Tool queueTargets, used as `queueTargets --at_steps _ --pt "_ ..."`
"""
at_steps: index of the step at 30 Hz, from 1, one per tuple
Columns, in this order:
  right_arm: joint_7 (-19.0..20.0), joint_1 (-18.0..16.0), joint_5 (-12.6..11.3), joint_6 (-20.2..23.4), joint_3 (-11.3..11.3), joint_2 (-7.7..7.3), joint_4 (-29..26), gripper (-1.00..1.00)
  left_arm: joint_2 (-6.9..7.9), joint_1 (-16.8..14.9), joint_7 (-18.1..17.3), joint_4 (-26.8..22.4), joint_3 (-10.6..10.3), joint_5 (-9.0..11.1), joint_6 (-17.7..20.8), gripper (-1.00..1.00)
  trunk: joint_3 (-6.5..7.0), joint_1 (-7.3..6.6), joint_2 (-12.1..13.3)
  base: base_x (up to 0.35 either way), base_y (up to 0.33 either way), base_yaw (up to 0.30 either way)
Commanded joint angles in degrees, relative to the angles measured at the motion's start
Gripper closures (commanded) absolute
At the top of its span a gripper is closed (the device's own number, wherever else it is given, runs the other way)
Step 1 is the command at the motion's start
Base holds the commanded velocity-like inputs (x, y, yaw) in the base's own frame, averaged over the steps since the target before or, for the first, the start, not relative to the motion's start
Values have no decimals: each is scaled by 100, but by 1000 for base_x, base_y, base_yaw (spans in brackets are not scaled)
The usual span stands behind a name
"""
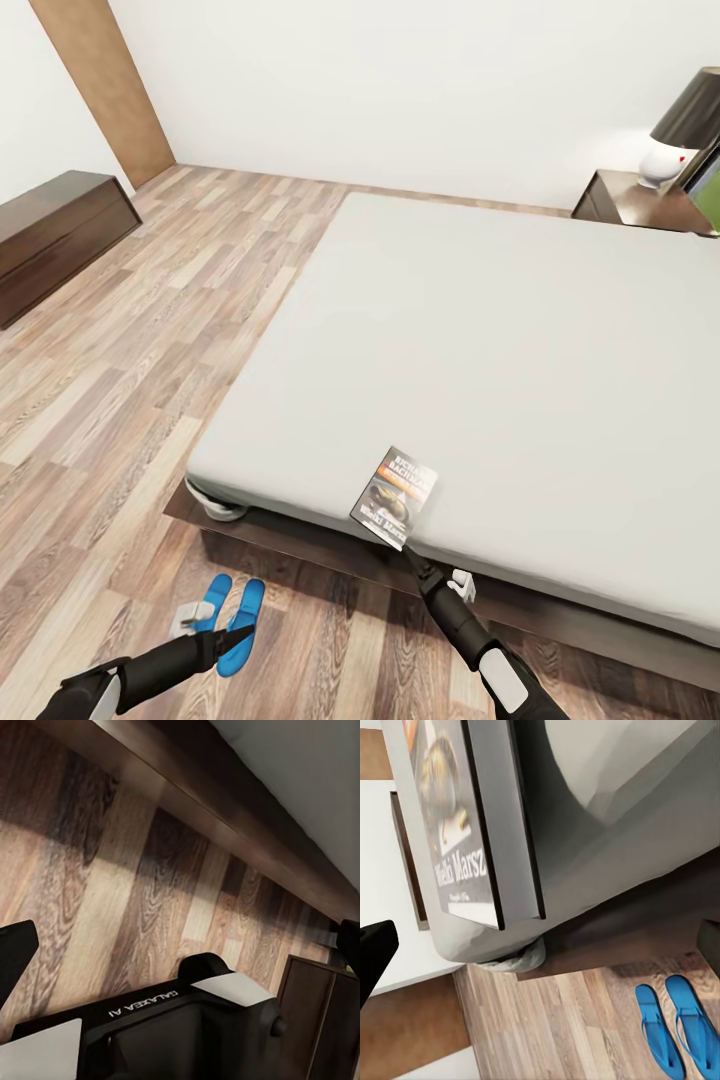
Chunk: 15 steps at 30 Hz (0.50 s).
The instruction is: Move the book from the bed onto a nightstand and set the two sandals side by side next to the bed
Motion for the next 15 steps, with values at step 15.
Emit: queueTargets --at_steps 15 --pt "18 -2 -40 60 -21 3 -1 -100 0 1 -12 1 3 27 22 -100 -3 0 -2 14 68 0"
